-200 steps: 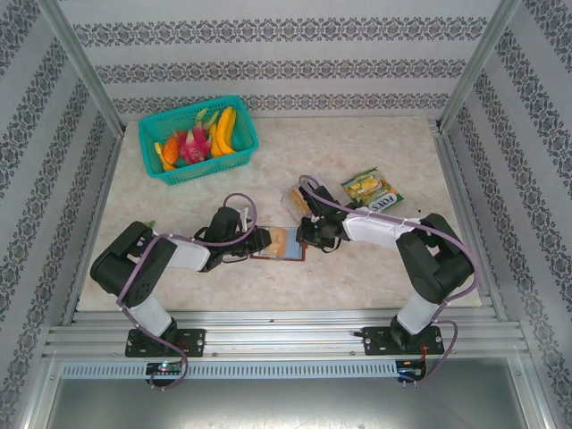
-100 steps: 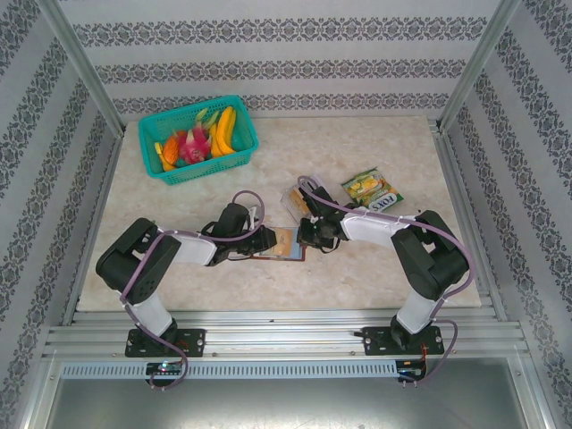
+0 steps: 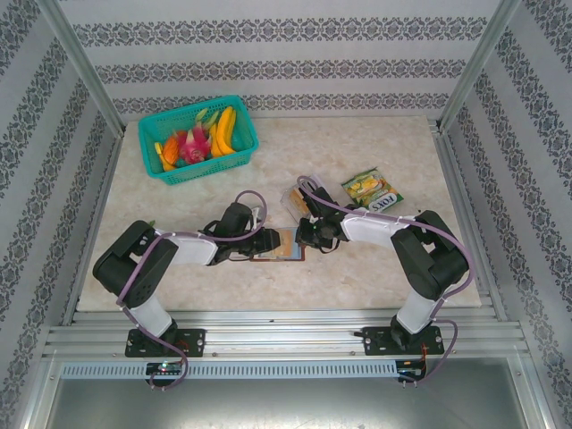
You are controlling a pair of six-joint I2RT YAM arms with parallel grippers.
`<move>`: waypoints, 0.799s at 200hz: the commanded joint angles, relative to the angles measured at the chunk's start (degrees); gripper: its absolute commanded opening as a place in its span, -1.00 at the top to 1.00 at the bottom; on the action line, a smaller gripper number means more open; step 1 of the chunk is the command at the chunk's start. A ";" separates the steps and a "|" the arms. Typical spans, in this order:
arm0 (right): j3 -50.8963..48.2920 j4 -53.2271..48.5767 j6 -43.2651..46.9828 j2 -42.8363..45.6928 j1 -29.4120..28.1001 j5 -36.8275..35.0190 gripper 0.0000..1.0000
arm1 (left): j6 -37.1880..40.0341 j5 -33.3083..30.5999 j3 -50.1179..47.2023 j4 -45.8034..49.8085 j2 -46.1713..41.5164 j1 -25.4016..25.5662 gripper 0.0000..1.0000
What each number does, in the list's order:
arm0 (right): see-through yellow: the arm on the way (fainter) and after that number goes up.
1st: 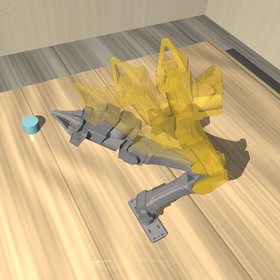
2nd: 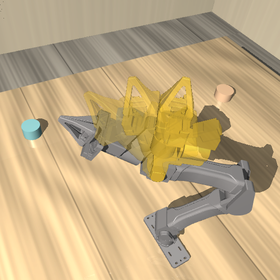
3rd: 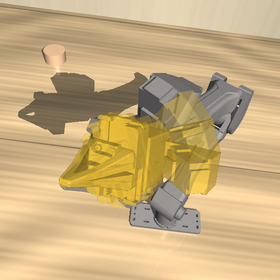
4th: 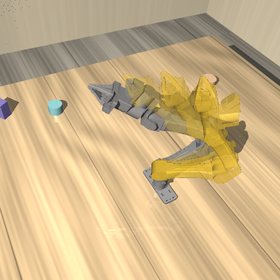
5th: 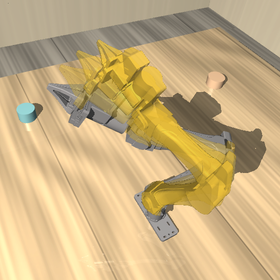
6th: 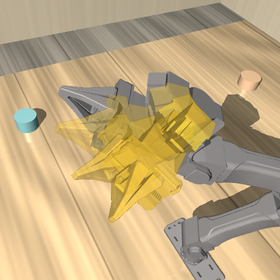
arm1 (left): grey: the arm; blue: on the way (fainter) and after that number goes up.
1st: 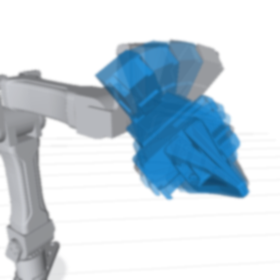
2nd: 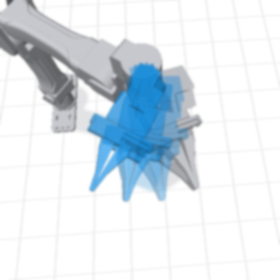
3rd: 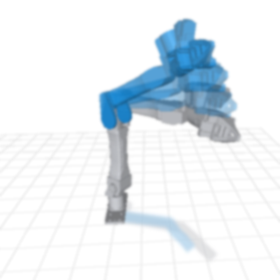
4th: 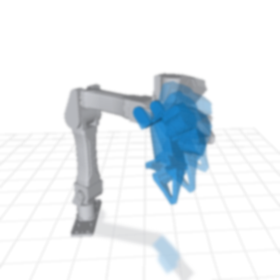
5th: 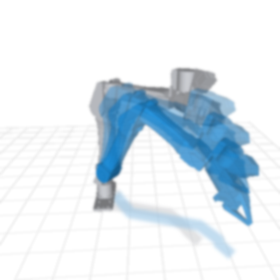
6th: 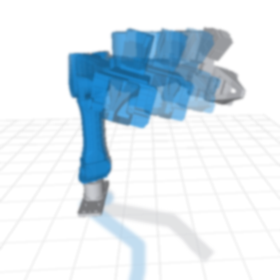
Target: Put the credit cards into the card holder
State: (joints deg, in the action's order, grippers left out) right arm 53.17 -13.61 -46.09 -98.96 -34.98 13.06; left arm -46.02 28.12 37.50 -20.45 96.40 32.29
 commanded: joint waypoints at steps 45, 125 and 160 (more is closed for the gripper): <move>-1.51 0.52 -0.46 -1.85 0.03 0.67 0.67 | 2.76 5.95 5.17 1.91 3.37 2.54 0.29; -1.48 -0.36 -0.30 0.36 0.22 -0.20 0.63 | 1.86 -2.99 4.24 7.24 -0.34 2.95 0.20; -1.01 -2.50 1.59 5.45 1.29 -1.50 0.57 | 1.45 -9.65 2.08 10.70 -7.04 2.95 0.00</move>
State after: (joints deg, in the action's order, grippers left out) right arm 52.90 -13.89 -46.13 -97.49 -34.61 12.88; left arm -44.60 24.47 40.95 -13.28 94.72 34.57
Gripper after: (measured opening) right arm 0.212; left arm 0.466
